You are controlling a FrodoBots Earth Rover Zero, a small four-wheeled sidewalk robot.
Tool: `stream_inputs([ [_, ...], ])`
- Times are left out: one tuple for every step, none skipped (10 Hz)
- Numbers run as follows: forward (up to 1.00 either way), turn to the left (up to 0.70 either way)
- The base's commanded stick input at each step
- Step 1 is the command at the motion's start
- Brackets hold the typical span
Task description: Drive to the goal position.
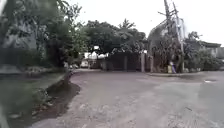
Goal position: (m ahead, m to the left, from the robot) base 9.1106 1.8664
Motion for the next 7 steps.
stream_inputs([
  [1.0, 0.0],
  [1.0, 0.0],
  [1.0, 0.0],
  [1.0, 0.0],
  [1.0, 0.0],
  [1.0, 0.0],
  [1.0, 0.0],
])
